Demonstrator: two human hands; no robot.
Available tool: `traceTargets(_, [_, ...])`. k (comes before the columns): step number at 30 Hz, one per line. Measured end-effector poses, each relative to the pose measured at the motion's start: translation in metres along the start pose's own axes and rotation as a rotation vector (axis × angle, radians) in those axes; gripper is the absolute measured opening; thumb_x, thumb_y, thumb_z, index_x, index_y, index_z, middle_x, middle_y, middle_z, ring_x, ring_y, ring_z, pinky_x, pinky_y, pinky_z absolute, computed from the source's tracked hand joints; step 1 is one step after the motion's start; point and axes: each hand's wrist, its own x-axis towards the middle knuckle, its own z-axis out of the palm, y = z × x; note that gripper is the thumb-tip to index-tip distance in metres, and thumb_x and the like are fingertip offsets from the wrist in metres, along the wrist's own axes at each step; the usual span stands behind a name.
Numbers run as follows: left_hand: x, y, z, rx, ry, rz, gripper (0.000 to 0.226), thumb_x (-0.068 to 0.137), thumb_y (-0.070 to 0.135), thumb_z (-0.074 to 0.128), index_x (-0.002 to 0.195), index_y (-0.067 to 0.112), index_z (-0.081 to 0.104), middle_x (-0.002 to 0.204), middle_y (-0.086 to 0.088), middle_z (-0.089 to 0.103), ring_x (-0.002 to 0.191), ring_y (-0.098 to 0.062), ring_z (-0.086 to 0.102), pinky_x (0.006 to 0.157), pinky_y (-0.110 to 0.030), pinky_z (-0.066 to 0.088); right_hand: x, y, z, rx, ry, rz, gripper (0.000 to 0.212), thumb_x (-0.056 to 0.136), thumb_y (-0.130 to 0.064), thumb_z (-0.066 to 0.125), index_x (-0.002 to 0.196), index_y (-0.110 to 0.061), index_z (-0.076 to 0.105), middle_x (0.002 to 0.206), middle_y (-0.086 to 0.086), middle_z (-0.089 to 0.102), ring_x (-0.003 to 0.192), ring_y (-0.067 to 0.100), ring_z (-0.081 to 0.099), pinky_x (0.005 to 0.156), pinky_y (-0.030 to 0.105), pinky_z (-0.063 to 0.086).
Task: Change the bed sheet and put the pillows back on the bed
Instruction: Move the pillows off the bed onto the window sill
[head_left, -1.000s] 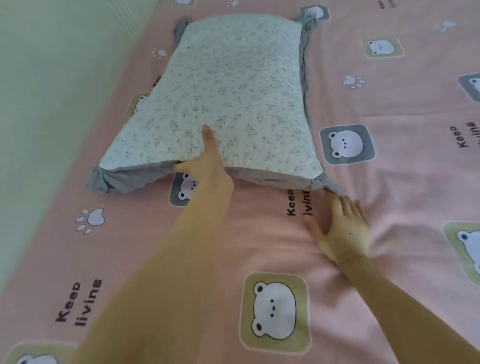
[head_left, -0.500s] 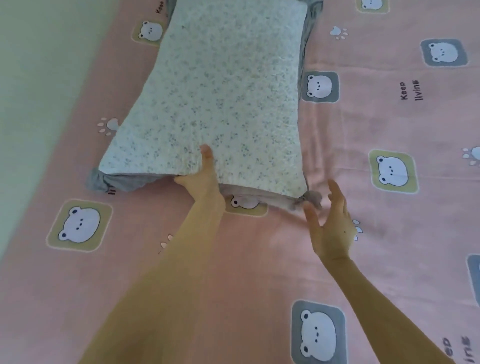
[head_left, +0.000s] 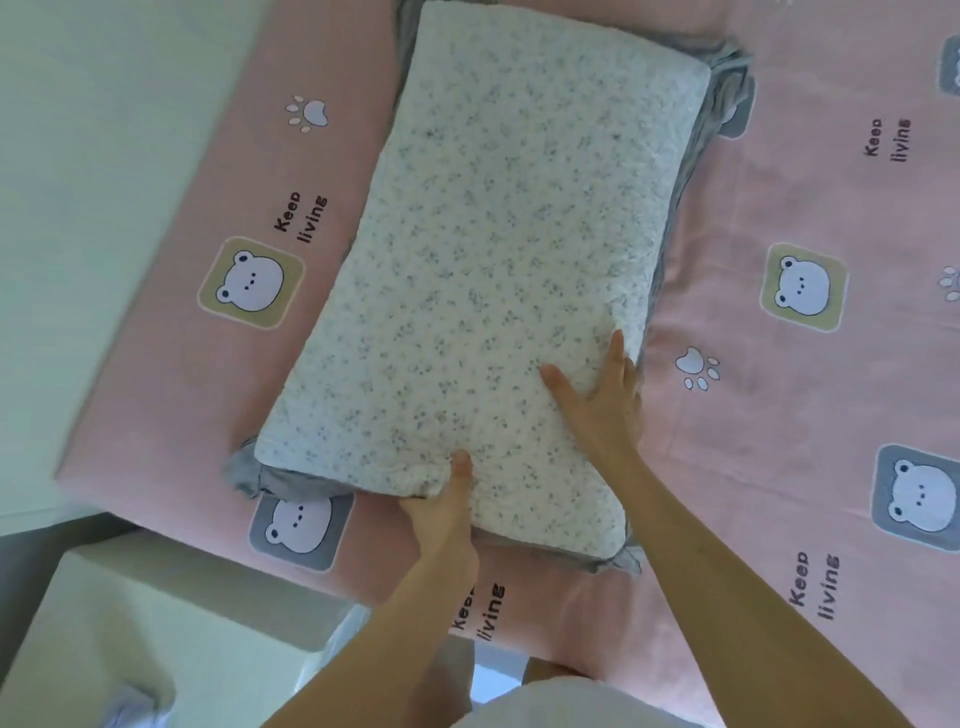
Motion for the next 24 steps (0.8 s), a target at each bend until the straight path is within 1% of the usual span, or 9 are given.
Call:
traceTargets(4, [0.002,0.011,0.004,0.139,-0.024,-0.140,0.059,0.082,0.021,0.073,0.132,0.009,0.045,0.119,-0.005,0.059,0.109,-0.029,0.058,0.095,-0.048,0.049,0.012,0.008,-0.004,-0.060,-0.041,0.027,0.112,0.065,-0.083,0.052,0.149,-0.038,-0.008,0.157,0.003,0.013,0.139,0.032,0.028,0.106,0.055,0.034])
traceTargets(6, [-0.001,0.032,0.001,0.360,-0.188,-0.231,0.021,0.086,0.018,0.069,0.098,0.001,0.064,0.087,-0.012,0.067,0.080,-0.026,0.064,0.077,-0.040,0.056,0.028,0.004,-0.012,-0.021,-0.018,0.042,0.110,0.068,-0.079,0.054,0.149,-0.037,-0.007,0.156,0.004,0.016,0.139,0.033,0.029,0.108,0.054,0.032])
traceTargets(8, [-0.004,0.067,-0.006,0.732,-0.367,-0.232,0.035,0.089,0.028,0.065,0.067,0.002,0.061,0.059,-0.011,0.061,0.054,-0.020,0.059,0.057,-0.030,0.052,0.050,-0.006,-0.020,0.060,0.016,0.059,0.109,0.070,-0.076,0.056,0.150,-0.036,-0.006,0.155,0.005,0.018,0.139,0.032,0.029,0.109,0.053,0.030])
traceTargets(10, [-0.001,0.112,-0.007,1.164,-0.490,-0.093,0.044,0.091,0.044,0.057,0.076,0.002,0.064,0.064,-0.008,0.067,0.055,-0.016,0.062,0.062,-0.027,0.055,0.076,-0.019,-0.027,0.179,0.048,0.063,0.110,0.069,-0.075,0.060,0.150,-0.035,-0.003,0.153,0.006,0.022,0.139,0.031,0.029,0.109,0.054,0.030])
traceTargets(12, [0.021,0.150,0.005,1.414,-0.432,0.217,0.051,0.092,0.050,0.049,0.081,0.004,0.067,0.069,-0.006,0.071,0.062,-0.019,0.066,0.074,-0.031,0.056,0.101,-0.036,-0.032,0.241,0.076,0.059,0.116,0.064,-0.079,0.061,0.150,-0.035,-0.003,0.153,0.005,0.022,0.139,0.030,0.029,0.109,0.055,0.031])
traceTargets(15, [0.058,0.198,0.053,1.278,-0.131,0.922,0.049,0.092,0.050,0.046,0.105,0.005,0.063,0.101,-0.011,0.066,0.099,-0.031,0.060,0.087,-0.037,0.044,0.134,-0.065,-0.032,0.222,0.098,0.047,0.116,0.065,-0.079,0.059,0.149,-0.036,-0.009,0.154,0.009,0.018,0.140,0.031,0.026,0.109,0.052,0.031])
traceTargets(17, [0.091,0.220,0.092,1.192,0.004,1.167,0.062,0.090,0.052,0.050,0.131,0.005,0.047,0.122,-0.020,0.053,0.118,-0.037,0.045,0.099,-0.045,0.035,0.152,-0.078,-0.028,0.216,0.132,0.058,0.114,0.066,-0.079,0.059,0.148,-0.039,-0.010,0.152,0.010,0.022,0.136,0.033,0.031,0.106,0.052,0.034])
traceTargets(21, [0.158,0.230,0.143,1.151,-0.061,0.837,0.105,0.075,0.080,0.042,0.150,0.014,0.011,0.137,-0.024,0.042,0.125,-0.042,0.041,0.104,-0.050,0.035,0.166,-0.079,-0.013,0.117,0.209,0.106,0.117,0.061,-0.087,0.052,0.148,-0.040,-0.010,0.144,0.011,0.034,0.126,0.034,0.042,0.101,0.052,0.039])
traceTargets(24, [0.166,0.218,0.142,1.049,-0.082,0.780,0.105,0.072,0.083,0.042,0.149,0.021,0.008,0.136,-0.016,0.047,0.120,-0.041,0.048,0.100,-0.052,0.040,0.166,-0.073,-0.006,0.066,0.261,0.111,0.113,0.063,-0.086,0.050,0.148,-0.040,-0.008,0.138,0.014,0.042,0.122,0.033,0.047,0.098,0.046,0.040])
